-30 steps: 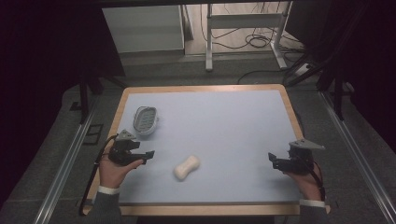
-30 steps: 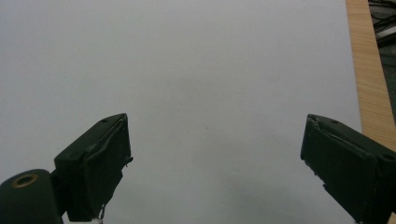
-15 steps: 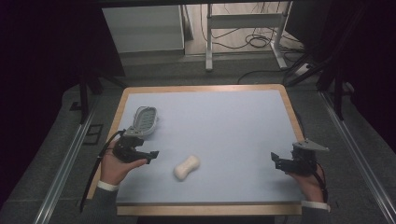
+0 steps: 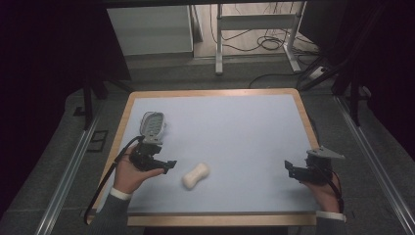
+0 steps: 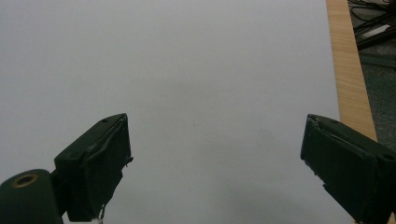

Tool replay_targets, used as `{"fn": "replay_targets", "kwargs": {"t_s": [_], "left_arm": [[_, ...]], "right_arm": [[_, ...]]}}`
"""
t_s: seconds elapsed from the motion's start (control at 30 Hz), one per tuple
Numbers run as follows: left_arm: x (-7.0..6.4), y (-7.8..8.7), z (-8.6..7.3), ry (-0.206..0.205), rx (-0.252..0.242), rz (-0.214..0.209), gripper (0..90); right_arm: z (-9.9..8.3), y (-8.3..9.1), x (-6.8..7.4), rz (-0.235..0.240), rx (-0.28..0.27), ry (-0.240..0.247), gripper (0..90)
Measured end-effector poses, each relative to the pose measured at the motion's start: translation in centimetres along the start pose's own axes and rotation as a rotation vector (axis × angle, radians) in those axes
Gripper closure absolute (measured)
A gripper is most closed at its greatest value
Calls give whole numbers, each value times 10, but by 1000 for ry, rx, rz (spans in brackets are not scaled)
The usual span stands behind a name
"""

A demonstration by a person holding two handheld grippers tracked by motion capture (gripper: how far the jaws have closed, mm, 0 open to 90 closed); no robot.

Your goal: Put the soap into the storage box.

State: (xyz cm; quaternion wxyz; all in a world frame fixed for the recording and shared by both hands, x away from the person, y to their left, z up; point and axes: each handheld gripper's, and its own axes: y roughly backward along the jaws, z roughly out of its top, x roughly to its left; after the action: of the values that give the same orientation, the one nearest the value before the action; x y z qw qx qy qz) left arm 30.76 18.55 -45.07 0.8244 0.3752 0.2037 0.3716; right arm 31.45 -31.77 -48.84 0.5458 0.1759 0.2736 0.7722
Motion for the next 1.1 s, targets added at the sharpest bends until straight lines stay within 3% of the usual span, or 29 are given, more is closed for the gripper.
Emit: {"fn": "replay_targets", "kwargs": {"t_s": [0.43, 0.7, 0.8, 1.1], "left_arm": [[-15, -9, 8, -27, 9, -30, 218], [-26, -20, 14, -47, 30, -47, 220], [-34, -27, 24, -81, 43, -54, 220], [-43, -42, 32, -93, 69, -66, 223]], "right_arm": [[0, 0, 1, -2, 4, 8, 83], [-1, -1, 2, -2, 7, 9, 83], [-1, -2, 2, -4, 11, 15, 83], [0, -2, 5, -1, 10, 19, 83]]}}
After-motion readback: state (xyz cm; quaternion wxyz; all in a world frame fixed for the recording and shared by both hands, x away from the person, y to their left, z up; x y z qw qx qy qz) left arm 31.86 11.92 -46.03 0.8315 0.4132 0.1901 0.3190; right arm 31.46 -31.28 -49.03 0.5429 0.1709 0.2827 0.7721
